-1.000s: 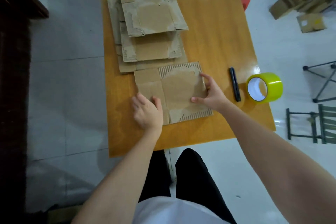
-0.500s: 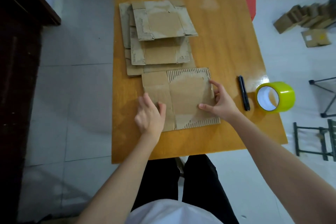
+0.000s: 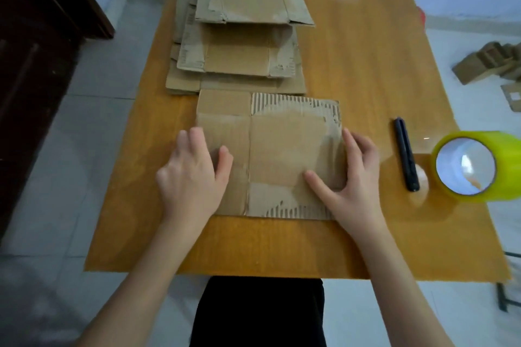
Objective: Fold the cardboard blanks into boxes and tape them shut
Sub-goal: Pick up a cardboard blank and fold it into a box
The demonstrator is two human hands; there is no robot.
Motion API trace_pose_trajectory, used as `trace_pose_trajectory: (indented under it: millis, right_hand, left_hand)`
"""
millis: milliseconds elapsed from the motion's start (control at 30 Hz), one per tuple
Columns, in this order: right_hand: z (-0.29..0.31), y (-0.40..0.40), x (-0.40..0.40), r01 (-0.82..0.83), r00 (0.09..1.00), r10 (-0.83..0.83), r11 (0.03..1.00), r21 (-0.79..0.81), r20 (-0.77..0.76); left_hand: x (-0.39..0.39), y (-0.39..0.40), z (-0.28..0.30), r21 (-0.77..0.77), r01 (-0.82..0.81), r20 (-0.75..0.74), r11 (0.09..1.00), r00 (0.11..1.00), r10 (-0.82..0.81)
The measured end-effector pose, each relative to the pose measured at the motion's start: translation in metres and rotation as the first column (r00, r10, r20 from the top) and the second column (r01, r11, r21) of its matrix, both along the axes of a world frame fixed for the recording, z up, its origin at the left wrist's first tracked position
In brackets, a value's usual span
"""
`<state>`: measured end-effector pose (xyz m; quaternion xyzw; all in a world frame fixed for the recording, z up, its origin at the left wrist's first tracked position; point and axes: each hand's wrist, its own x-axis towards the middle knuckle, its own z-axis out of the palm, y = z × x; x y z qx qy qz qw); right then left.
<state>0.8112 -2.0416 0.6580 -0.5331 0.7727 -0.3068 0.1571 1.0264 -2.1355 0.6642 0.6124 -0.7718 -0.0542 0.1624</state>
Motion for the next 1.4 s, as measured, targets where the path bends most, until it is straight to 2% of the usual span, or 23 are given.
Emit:
trace_pose_trajectory:
  millis: [367, 533, 667, 867, 1000, 1233, 1400]
  right_hand:
    - [0.000, 0.001, 0.010, -0.030, 0.964, 0.063, 0.991, 0.132, -0.258]
    - [-0.003, 0.007, 0.014, -0.047, 0.951, 0.091, 0.987, 0.151, -0.295]
    - [-0.001, 0.007, 0.013, -0.040, 0.960, 0.074, 0.991, 0.129, -0.271]
    - [-0.001, 0.007, 0.010, -0.029, 0.983, 0.036, 0.999, 0.040, -0.179]
    - [0.000, 0.013, 0.008, 0.009, 0.994, 0.007, 0.991, -0.137, 0.112]
    - [0.005, 0.015, 0.014, 0.097, 0.985, -0.037, 0.928, -0.359, 0.171]
    - [0.017, 0.007, 0.033, 0.199, 0.939, -0.059, 0.896, -0.396, 0.338]
  left_hand:
    - [-0.001, 0.011, -0.007, -0.125, -0.029, 0.047, 0.992, 0.998, 0.035]
    - [0.006, 0.015, -0.009, -0.149, 0.004, 0.041, 0.989, 0.999, 0.002]
    - [0.007, 0.014, -0.009, -0.132, 0.012, -0.033, 0.991, 0.999, -0.017]
    - [0.011, 0.011, -0.010, -0.109, 0.020, -0.164, 0.994, 0.986, -0.037]
    - [0.014, 0.010, -0.010, -0.091, 0.024, -0.333, 0.996, 0.942, -0.053]
    - [0.016, 0.008, -0.004, -0.138, 0.078, -0.639, 0.987, 0.754, -0.149]
    - [0.021, 0.008, 0.003, -0.194, 0.045, -0.746, 0.980, 0.641, -0.178]
